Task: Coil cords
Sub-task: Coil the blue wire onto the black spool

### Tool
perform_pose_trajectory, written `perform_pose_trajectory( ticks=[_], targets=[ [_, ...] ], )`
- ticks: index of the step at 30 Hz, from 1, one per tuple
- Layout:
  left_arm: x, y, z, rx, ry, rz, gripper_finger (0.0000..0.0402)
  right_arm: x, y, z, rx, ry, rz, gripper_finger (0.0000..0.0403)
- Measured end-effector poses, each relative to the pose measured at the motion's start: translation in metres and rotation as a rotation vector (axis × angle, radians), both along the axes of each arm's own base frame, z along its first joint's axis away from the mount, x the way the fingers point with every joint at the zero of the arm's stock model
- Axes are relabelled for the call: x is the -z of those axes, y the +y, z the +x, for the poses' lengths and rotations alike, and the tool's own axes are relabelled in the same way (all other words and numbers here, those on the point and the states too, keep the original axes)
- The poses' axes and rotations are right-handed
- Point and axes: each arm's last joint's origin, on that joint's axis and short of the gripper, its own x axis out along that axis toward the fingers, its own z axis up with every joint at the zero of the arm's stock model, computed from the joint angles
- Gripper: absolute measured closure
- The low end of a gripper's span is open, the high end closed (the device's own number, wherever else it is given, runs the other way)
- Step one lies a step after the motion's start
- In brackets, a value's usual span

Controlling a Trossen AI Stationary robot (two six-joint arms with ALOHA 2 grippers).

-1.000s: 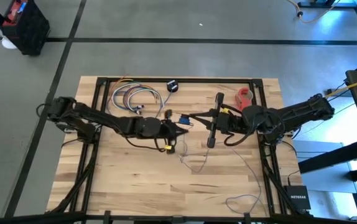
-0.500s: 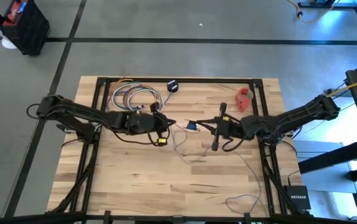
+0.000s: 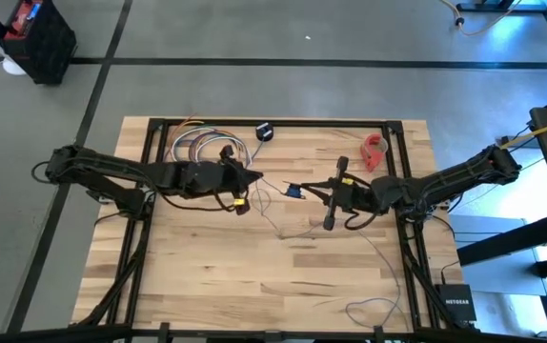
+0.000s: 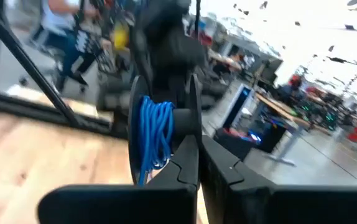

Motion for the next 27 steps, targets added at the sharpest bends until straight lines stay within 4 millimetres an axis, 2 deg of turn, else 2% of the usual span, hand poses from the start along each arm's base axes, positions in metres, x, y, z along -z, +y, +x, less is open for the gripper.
perform_pose_trajectory(
  ticks=[5,12,15,19,22,27],
  targets=[
    [0.007,0.006,0.005,-0.025,0.030,0.009,0.0397,-0.002,0.003,0.000,-0.108,-0.016,0.023,0.0397],
    [-0.014,0.015,-0.013,-0.105,-0.048,0.024,0.0397,0.003,0.003,0.001,-0.100,0.025,0.028,0.0397],
    [-0.022,0.008,-0.019,-0.058,-0.092,0.002,0.0397,0.006,0.001,0.000,-0.028,0.057,0.019,0.0397],
    [-0.028,-0.010,-0.019,0.102,-0.143,-0.053,0.0400,0.009,-0.003,-0.001,0.112,0.090,0.001,0.0397],
    [-0.028,-0.021,-0.015,0.160,-0.169,-0.052,0.0396,0.014,-0.004,0.002,0.179,0.118,-0.029,0.0397],
    [-0.030,-0.028,-0.004,0.183,-0.250,-0.033,0.0398,0.027,-0.012,0.016,0.199,0.168,-0.042,0.0397]
  ],
)
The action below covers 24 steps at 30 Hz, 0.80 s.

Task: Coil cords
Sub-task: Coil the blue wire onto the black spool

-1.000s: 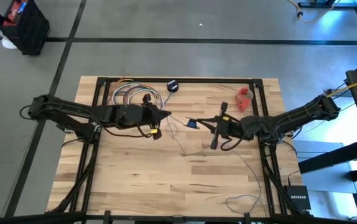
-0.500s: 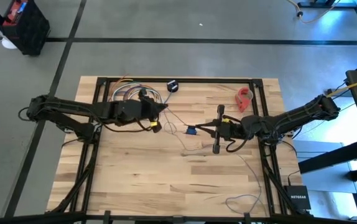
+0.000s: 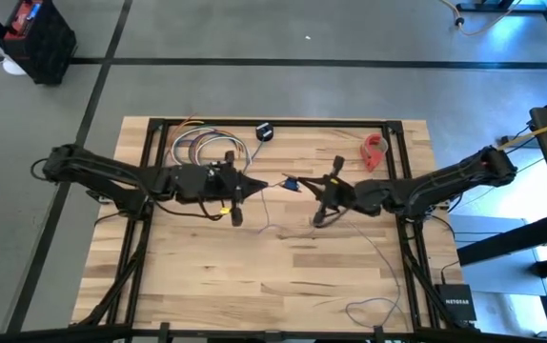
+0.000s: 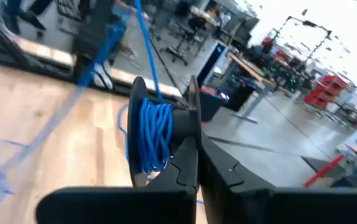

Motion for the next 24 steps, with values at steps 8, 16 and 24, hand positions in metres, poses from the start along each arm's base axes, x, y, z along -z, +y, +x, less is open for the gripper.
perform_pose_trajectory(
  ticks=[8,16,24],
  targets=[
    [0.005,-0.004,0.019,0.023,-0.090,0.011,0.0396,0.012,-0.015,0.018,0.071,-0.028,0.036,0.0397],
    [0.036,-0.012,0.055,0.095,-0.117,0.025,0.0395,0.007,-0.013,0.021,0.014,-0.094,0.057,0.0397],
    [0.060,-0.001,0.079,0.055,-0.161,0.024,0.0398,0.005,-0.012,0.022,-0.041,-0.138,0.112,0.0397]
  ],
)
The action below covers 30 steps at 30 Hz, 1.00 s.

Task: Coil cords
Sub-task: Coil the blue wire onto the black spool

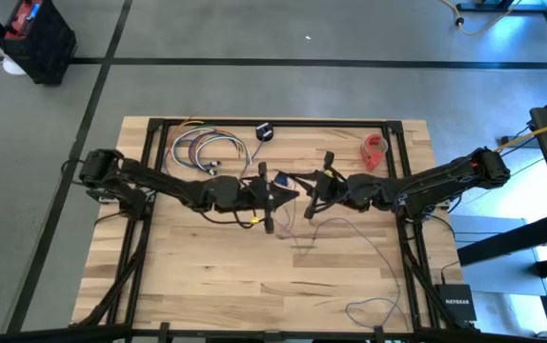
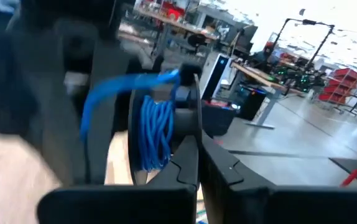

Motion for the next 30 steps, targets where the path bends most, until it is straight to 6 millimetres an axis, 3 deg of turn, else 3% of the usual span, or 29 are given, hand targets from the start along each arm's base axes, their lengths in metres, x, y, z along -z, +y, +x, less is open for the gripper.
perform_pose_trajectory(
  ticks=[6,17,25,30],
  targets=[
    [0.017,0.002,0.004,-0.007,0.114,0.016,0.0394,-0.007,0.000,0.000,-0.004,-0.073,0.013,0.0397],
    [0.024,0.011,0.004,-0.033,0.201,0.051,0.0390,-0.018,0.000,-0.002,0.000,-0.203,0.082,0.0397],
    [0.024,0.010,0.004,-0.028,0.198,0.060,0.0389,-0.017,0.000,-0.002,-0.013,-0.158,-0.001,0.0397],
    [0.030,0.013,0.003,-0.033,0.266,0.107,0.0389,-0.030,0.000,-0.005,-0.012,-0.287,0.020,0.0397]
  ],
)
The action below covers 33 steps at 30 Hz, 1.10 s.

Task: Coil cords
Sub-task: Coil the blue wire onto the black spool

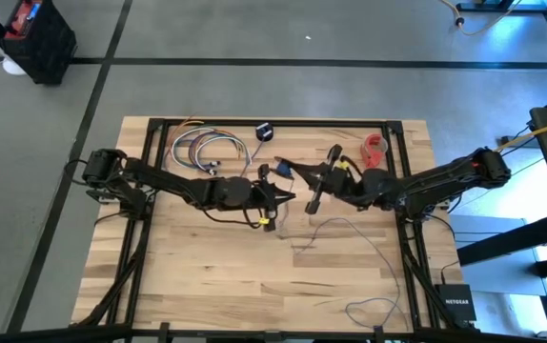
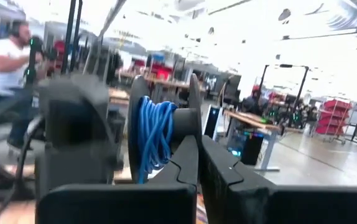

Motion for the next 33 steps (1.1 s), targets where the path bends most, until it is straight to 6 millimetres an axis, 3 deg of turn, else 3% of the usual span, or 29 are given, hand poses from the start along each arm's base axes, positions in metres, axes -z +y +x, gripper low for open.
perform_pose_trajectory(
  ticks=[13,21,27,33],
  targets=[
    [0.014,0.015,-0.003,-0.041,0.148,0.012,0.0390,-0.037,0.017,-0.036,-0.048,-0.147,-0.038,0.0397],
    [0.015,0.019,-0.003,-0.053,0.155,-0.018,0.0398,-0.036,0.023,-0.040,-0.017,-0.106,-0.054,0.0397],
    [0.015,0.012,-0.004,-0.042,0.147,-0.055,0.0366,-0.036,0.023,-0.040,-0.016,-0.103,-0.055,0.0397],
    [0.014,0.001,-0.007,-0.008,0.172,-0.035,0.0295,-0.035,0.023,-0.039,-0.015,-0.092,-0.058,0.0397]
  ],
)
